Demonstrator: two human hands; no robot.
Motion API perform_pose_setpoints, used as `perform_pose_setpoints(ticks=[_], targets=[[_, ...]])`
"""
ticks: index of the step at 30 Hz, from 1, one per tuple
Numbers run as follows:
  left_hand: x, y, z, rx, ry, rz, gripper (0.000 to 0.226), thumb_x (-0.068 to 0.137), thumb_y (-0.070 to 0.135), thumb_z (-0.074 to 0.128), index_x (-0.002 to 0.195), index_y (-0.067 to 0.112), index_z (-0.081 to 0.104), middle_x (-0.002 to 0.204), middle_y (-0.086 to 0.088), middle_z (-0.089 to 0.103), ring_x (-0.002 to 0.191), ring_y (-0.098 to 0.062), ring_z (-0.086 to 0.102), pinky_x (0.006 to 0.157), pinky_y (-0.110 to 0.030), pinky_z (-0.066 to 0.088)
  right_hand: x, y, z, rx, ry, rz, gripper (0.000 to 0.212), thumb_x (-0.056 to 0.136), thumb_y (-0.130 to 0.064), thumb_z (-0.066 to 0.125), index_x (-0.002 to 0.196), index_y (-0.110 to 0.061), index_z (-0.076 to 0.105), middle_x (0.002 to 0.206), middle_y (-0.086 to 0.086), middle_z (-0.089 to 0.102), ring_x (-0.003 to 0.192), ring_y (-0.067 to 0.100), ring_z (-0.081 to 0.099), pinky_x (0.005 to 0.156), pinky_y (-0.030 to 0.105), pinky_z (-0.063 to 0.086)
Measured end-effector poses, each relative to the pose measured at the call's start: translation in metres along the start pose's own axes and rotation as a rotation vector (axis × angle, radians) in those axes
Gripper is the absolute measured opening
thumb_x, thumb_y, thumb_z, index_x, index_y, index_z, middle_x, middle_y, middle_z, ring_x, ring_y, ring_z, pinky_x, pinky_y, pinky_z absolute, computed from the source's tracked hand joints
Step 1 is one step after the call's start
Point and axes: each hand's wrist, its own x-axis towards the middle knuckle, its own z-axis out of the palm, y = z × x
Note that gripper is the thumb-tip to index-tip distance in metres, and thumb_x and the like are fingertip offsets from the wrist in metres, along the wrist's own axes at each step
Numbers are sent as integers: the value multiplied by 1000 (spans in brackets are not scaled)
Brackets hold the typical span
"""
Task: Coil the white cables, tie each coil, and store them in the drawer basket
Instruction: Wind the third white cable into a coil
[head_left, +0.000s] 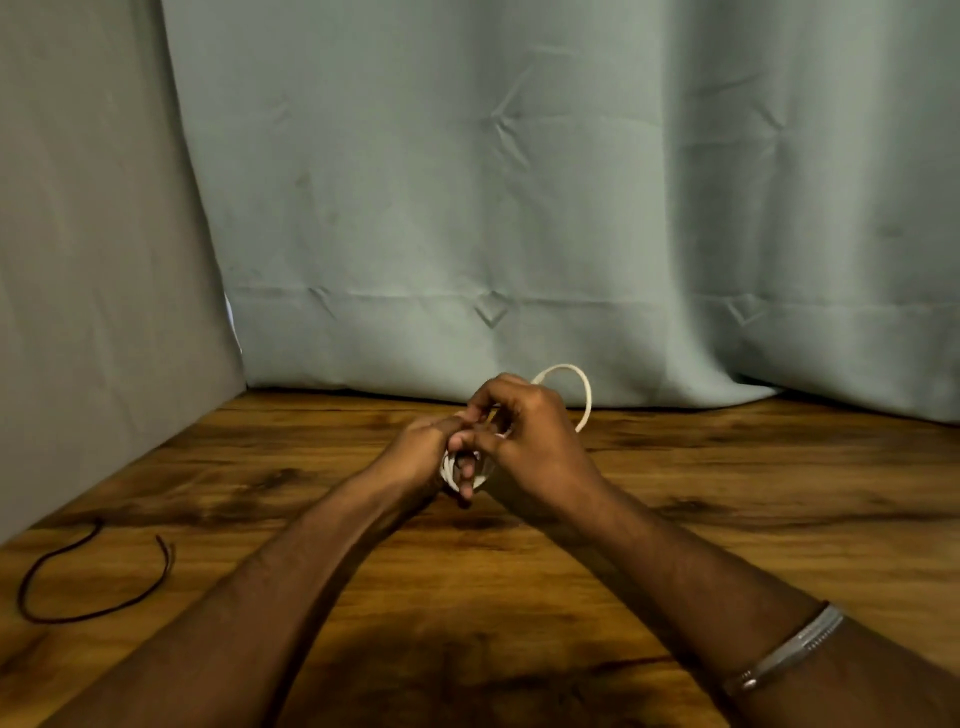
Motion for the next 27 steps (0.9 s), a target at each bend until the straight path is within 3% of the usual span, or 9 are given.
perform_pose_setpoints(ticks=[3, 6, 8, 11, 13, 16, 20, 22, 27], targets=[[-4, 5, 4, -134, 6, -55, 44, 105, 28, 44, 64, 16, 49, 46, 3, 36, 34, -9, 34, 53, -25, 25, 3, 7, -4, -202, 86, 55, 26, 75, -41, 86, 85, -28, 66, 87, -12, 65, 76, 0, 62, 66, 27, 50], [-4, 6, 4, -206, -4, -33, 44, 100, 49, 47, 87, 9, 59, 50, 10, 35, 36, -3, 26, 53, -25, 20, 3, 15, 6, 24, -25, 251, 41, 74, -61, 80, 93, -25, 72, 90, -4, 73, 84, 17, 72, 77, 44, 60], [-3, 3, 0, -152, 2, -9, 61, 87, 63, 53, 106, 6, 64, 50, 8, 35, 36, -3, 24, 45, -21, 18, 4, 20, 15, 450, -118, 359, 30, 84, -39, 82, 98, -15, 72, 90, 14, 76, 85, 37, 75, 81, 54, 63], [-3, 0, -4, -109, 49, 36, 76, 75, 63, 64, 105, -6, 70, 51, -2, 49, 38, -8, 39, 50, -21, 35, 4, 15, 13, 690, -198, 415, 19, 96, 0, 66, 115, -2, 61, 91, 26, 69, 67, 26, 72, 67, 36, 62], [-3, -1, -3, -138, 62, 79, 66, 76, 55, 68, 93, -9, 69, 53, -8, 58, 41, -12, 52, 47, -21, 44, 4, 12, 16, 665, -173, 424, 27, 97, 3, 63, 124, 3, 57, 93, 29, 65, 62, 24, 69, 61, 32, 60], [3, 0, 1, -153, 117, 166, 46, 86, 46, 63, 81, 0, 64, 44, -4, 53, 31, -8, 45, 39, -19, 41, 8, 9, 26, 721, -62, 457, 25, 97, 4, 62, 122, 3, 56, 84, 23, 68, 55, 24, 69, 57, 33, 57], [10, 2, 1, -123, 131, 175, 45, 99, 40, 55, 100, -5, 61, 50, -5, 43, 32, -7, 41, 41, -19, 41, 10, 8, 29, 825, 24, 428, 23, 99, 6, 58, 120, -4, 56, 71, 14, 67, 52, 28, 66, 62, 41, 59], [8, 4, -1, -154, 54, 88, 44, 100, 43, 54, 103, -1, 62, 50, -1, 39, 35, -8, 39, 47, -21, 42, 9, 6, 24, 873, 26, 434, 25, 101, 6, 56, 123, -5, 54, 72, 13, 68, 57, 30, 69, 61, 42, 63], [-4, 14, -16, -77, -200, -29, 52, 98, 49, 52, 64, 11, 64, 52, -3, 44, 45, -16, 45, 55, -30, 32, 3, 1, 14, 875, -62, 431, 28, 100, 10, 54, 124, -5, 52, 81, 16, 69, 60, 23, 73, 52, 33, 60]])
